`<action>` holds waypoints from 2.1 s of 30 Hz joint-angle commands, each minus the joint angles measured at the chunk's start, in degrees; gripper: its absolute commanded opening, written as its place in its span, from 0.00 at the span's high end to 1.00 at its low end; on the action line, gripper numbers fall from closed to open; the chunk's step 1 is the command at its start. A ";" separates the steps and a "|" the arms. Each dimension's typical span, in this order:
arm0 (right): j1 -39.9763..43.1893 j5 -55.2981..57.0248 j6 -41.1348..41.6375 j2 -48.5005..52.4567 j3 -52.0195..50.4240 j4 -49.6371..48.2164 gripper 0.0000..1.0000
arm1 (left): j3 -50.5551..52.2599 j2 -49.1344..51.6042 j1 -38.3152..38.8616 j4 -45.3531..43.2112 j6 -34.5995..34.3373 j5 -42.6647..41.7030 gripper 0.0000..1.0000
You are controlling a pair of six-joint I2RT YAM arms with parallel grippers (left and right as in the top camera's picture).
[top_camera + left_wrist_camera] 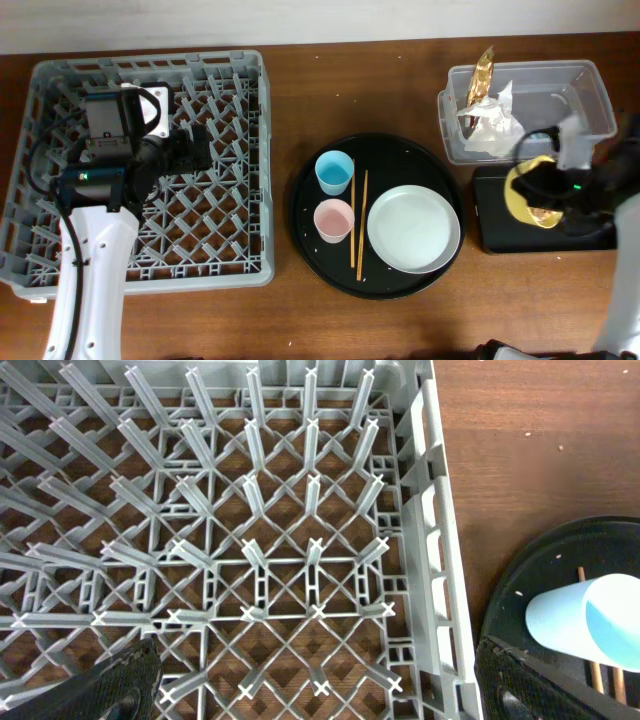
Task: Sort waste into correct bins and load items into the dishwasher rack
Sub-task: 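Tip the yellow bowl over the black tray to dump the shells, then set the empty yellow bowl down on the white plate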
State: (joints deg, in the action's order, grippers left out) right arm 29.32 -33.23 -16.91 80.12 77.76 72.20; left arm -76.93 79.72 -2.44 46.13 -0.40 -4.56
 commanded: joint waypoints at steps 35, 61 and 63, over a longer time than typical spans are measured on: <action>22.93 -54.62 -32.17 25.33 -8.68 -1.73 0.96 | -0.85 0.04 -0.35 0.00 0.70 -0.61 0.00; 23.28 -54.40 -19.93 24.98 -8.68 -2.49 0.96 | -0.85 0.04 -0.35 0.00 0.70 -0.61 0.01; 23.67 -54.64 -14.53 25.14 -8.68 -5.18 0.96 | -0.85 0.04 -0.35 0.00 0.70 -0.61 0.01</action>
State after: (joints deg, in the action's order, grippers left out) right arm 52.21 -86.08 -35.68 105.34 68.45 67.66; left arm -76.93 79.72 -2.44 46.13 -0.40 -4.56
